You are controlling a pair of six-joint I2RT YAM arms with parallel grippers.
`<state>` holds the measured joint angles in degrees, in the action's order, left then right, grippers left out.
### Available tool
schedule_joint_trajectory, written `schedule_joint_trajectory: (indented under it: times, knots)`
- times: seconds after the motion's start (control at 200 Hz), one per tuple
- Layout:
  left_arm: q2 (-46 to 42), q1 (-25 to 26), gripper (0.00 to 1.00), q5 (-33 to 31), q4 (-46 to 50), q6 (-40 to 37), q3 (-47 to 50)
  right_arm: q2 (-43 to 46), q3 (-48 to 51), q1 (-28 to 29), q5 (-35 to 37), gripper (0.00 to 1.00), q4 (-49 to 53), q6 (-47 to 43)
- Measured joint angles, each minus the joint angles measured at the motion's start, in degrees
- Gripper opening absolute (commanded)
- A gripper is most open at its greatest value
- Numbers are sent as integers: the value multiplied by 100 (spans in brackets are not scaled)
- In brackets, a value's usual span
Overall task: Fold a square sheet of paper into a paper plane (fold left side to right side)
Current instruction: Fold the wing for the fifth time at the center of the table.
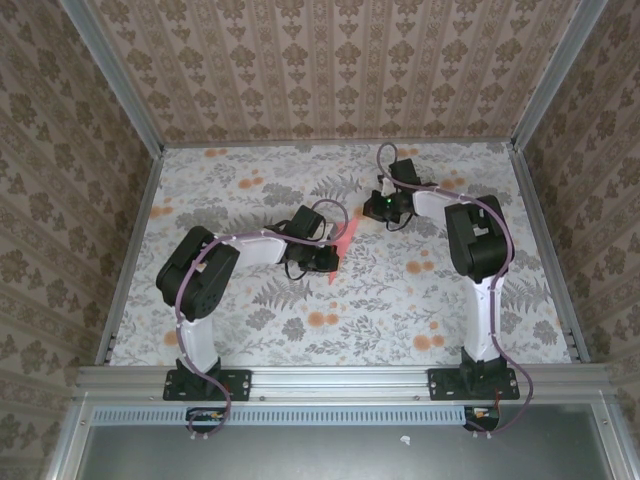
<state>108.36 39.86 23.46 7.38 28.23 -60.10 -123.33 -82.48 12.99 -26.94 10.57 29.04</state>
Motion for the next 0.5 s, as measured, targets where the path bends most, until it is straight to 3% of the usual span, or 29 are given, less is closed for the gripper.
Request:
schedule_joint_trajectory:
  times: [0.26,0.5]
  knots:
    - [-11,33,5,-83,15,0,-13,1340,1464,348,-299,0,-619,407]
    - [-11,42,6,-101,52,0,-33,1139,1759,951,-525,0,-1040,837]
